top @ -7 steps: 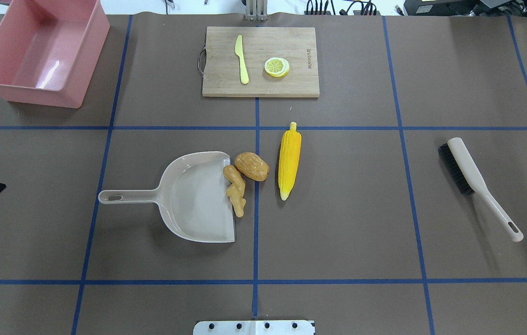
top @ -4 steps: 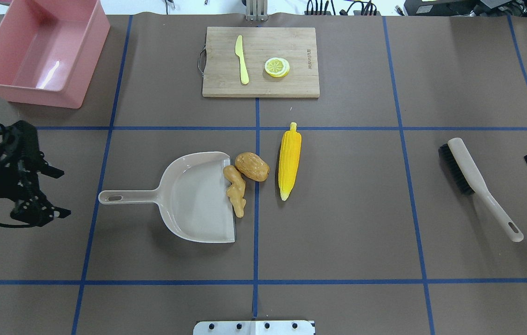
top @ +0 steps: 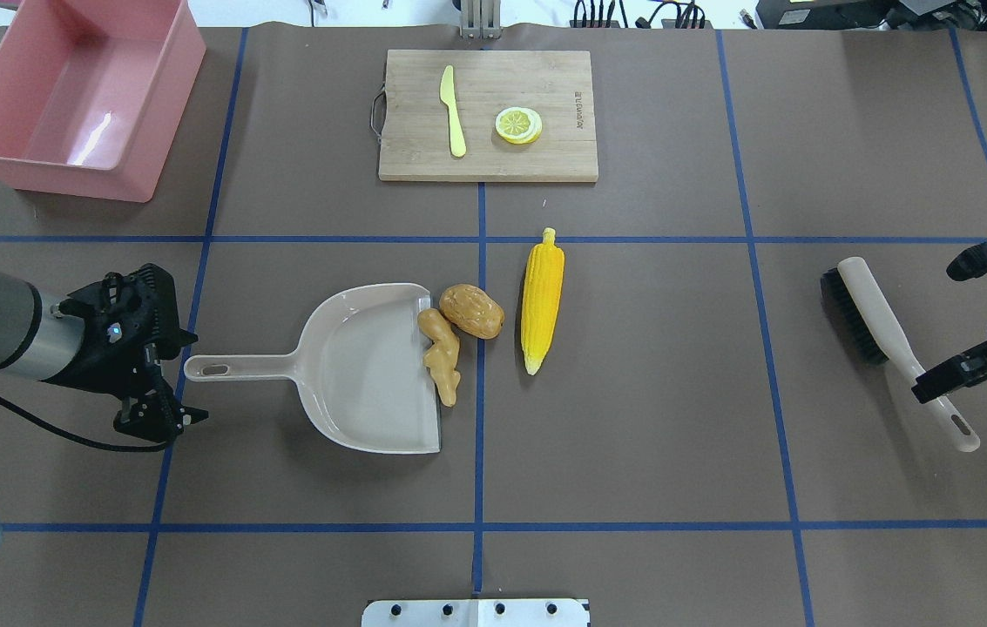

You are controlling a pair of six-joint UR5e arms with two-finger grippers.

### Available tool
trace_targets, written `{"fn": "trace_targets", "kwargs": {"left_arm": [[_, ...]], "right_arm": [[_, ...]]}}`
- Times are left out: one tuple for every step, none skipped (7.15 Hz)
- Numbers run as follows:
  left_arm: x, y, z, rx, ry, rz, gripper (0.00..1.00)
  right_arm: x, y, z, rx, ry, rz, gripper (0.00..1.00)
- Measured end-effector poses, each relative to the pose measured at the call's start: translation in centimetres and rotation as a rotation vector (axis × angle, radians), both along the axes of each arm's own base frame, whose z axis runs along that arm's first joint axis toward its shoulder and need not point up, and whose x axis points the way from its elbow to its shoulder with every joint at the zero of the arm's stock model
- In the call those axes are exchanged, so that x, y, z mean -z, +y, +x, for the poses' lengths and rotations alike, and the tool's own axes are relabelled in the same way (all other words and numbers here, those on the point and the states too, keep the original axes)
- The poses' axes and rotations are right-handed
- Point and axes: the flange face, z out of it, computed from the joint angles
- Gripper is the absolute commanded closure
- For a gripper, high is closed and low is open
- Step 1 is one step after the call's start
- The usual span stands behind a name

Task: Sweep and dump trash into bin
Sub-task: 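Grasp the white dustpan handle with left gripper while right grasps the brush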

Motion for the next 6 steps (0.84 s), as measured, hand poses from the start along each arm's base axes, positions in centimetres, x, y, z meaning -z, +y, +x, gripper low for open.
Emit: {"fn": "trace_targets", "kwargs": {"left_arm": [[0.0,-0.2,0.9,0.011,-0.023,0.006,0.02],[-0.5,-0.4,1.6,0.028,-0.04,0.027,0.02],[-1.1,-0.6,2.4,0.027,-0.044,0.057,0.02],[-1.6,-0.8,2.9,0.012,-0.045,0.091,0.02],[-2.3,-0.9,3.3,-0.003,-0.055,0.115,0.02],[-3.1,-1.1,4.1,-0.016,-0.068,0.119,0.02]], "right_arm": [[-1.4,0.6,-0.5,0.018,-0.001,0.006,0.0],[-2.7,0.9,-1.3,0.034,0.0,0.016,0.0],[-3.6,1.0,-2.0,0.048,0.005,0.022,0.03],[-4.3,1.1,-2.6,0.058,0.011,0.022,0.25],[-4.5,1.1,-3.0,0.066,0.014,0.022,0.61],[-4.5,1.2,-3.3,0.071,0.014,0.022,0.96]]}}
